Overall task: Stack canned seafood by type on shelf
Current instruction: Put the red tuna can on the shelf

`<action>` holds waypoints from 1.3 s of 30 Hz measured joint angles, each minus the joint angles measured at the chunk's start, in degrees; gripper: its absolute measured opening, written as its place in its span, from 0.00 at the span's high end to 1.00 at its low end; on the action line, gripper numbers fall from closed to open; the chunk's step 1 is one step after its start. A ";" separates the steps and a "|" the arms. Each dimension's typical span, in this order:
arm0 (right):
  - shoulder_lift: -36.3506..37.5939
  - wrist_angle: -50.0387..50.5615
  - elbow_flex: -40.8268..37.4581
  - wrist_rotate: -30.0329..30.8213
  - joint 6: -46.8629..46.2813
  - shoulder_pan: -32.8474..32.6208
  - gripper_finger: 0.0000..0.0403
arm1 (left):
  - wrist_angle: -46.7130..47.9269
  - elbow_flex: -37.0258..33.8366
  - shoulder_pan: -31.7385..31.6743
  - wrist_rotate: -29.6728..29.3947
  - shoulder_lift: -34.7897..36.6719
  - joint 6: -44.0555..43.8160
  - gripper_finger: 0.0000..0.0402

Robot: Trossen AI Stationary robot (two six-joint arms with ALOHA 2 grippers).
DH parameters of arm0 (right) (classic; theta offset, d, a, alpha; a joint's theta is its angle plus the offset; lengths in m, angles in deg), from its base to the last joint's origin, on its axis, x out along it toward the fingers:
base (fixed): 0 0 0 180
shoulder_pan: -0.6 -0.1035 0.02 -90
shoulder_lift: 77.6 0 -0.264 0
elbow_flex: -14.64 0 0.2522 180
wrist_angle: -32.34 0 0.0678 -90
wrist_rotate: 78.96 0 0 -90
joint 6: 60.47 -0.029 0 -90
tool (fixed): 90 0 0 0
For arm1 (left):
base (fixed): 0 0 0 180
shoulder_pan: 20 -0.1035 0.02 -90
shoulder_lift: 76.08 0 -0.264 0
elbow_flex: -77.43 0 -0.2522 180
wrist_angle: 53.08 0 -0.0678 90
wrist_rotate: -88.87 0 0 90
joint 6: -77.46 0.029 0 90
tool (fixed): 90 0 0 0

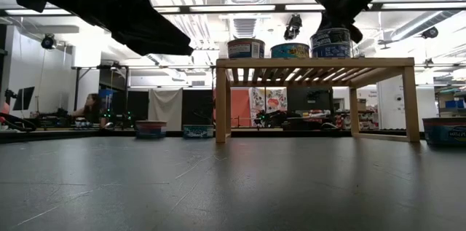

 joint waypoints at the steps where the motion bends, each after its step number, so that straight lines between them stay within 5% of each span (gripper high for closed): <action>1: -0.01 -0.06 0.00 1.17 0.19 -0.44 0.95 | -0.01 0.00 0.00 0.00 0.00 0.00 0.45; 20: -5.69 0.71 0.30 8.41 -0.02 -3.92 0.98 | -2.30 0.00 -0.02 -0.11 0.00 2.46 0.45; 39: -20.88 20.48 19.41 10.72 3.72 -3.92 0.98 | -4.17 0.00 -0.48 -1.60 0.00 3.08 0.45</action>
